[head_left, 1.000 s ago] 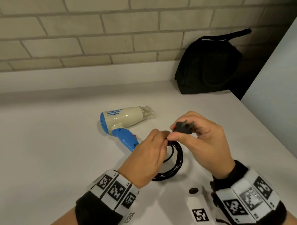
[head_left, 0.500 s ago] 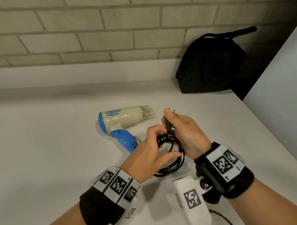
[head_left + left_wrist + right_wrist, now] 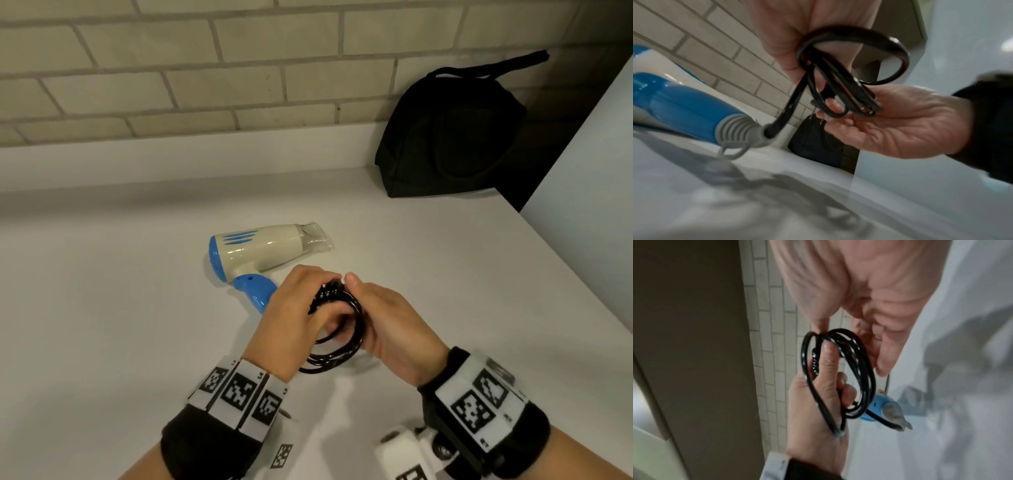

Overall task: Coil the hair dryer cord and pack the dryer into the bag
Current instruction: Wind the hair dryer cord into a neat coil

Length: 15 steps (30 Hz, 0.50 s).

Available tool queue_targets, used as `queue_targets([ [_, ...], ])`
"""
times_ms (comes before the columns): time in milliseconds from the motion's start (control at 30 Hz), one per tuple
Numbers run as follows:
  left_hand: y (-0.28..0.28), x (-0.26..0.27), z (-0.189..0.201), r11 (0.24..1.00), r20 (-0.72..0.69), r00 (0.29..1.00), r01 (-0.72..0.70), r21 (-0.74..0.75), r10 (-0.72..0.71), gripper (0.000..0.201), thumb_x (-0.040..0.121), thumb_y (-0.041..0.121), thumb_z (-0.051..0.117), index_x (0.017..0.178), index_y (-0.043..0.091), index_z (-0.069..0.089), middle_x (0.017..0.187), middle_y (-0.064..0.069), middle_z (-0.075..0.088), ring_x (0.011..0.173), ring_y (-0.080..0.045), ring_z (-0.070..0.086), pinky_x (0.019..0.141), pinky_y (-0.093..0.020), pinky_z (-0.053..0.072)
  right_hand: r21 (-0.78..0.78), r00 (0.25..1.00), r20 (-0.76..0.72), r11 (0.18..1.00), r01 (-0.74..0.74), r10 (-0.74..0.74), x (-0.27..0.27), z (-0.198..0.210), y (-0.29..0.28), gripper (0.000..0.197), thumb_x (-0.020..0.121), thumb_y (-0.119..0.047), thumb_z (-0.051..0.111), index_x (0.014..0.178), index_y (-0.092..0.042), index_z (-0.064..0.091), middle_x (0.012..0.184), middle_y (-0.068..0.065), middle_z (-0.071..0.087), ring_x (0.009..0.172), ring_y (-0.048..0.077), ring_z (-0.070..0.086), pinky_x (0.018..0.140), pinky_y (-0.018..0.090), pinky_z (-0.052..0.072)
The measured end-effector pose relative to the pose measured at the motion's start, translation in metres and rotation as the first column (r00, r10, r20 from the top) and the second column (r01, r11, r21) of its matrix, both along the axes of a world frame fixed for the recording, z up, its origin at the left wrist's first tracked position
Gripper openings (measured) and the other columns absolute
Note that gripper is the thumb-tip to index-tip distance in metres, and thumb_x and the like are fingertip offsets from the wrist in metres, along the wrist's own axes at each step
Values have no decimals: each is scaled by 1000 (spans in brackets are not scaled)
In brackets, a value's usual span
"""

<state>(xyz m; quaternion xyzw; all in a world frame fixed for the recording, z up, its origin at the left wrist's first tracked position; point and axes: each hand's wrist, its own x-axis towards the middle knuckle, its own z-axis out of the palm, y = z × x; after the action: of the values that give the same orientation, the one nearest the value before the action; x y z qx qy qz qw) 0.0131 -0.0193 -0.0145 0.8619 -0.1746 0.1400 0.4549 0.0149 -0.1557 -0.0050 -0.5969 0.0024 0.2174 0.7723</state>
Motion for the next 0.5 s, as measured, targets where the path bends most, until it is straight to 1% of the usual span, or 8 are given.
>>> queue_targets([
  [33,1,1,1,1000,-5,1000,-21,12,21,35,74,34,58,100,12,63,91,16,50,89,13,49,81,3,32,-7,999,29,1000,-18,18,-5,-1,0,40,79,-37,57,101,-4,58,77,10,62,72,17,60,72,30,50],
  [100,2,1,3,998,-40,998,-53,26,54,23,78,19,64,98,9,62,86,13,54,82,3,52,76,0,35,-45,997,72,999,5,-2,-11,-3,0,45,74,-19,69,114,-15,52,79,5,64,75,13,62,79,31,49],
  [133,1,1,5,998,-73,995,-59,22,61,20,79,15,64,98,9,61,85,10,56,80,-1,53,73,-2,37,-85,994,106,996,19,-9,-12,-4,0,49,74,-7,69,116,-21,48,79,3,64,76,12,63,81,29,50],
  [200,-1,-1,7,998,-151,987,-60,11,61,16,81,18,62,96,15,56,83,2,61,76,-6,56,68,-9,39,-182,979,204,982,48,-10,-13,-5,-1,48,78,3,62,111,-27,47,78,2,62,73,10,65,77,22,52],
  [267,-1,-4,8,998,-198,978,-62,-8,59,14,83,21,59,89,24,48,75,6,59,70,-3,57,63,-9,41,-269,955,295,957,111,-28,-12,-7,0,45,79,3,60,100,-34,48,77,-1,61,72,12,66,70,21,52],
  [367,-1,-5,10,994,-261,962,-95,-53,78,23,81,22,62,78,35,44,72,13,57,63,0,57,60,-6,43,-365,930,367,914,179,-35,-9,-16,1,38,77,-2,60,89,-36,48,80,-5,59,76,21,65,66,25,51],
  [433,-2,-5,12,975,-360,929,-150,-165,82,23,79,19,65,79,34,48,72,10,60,59,2,60,56,-6,45,-410,917,399,894,181,-2,-8,-18,3,33,77,-2,58,85,-33,50,79,-8,59,72,10,61,64,18,49],
  [500,-1,-4,16,934,-464,883,-223,-280,72,21,76,17,68,87,27,54,65,7,64,50,2,61,50,-9,48,-436,913,407,886,158,38,-5,-17,4,27,77,-2,58,81,-28,54,74,-9,60,66,3,57,63,14,47],
])
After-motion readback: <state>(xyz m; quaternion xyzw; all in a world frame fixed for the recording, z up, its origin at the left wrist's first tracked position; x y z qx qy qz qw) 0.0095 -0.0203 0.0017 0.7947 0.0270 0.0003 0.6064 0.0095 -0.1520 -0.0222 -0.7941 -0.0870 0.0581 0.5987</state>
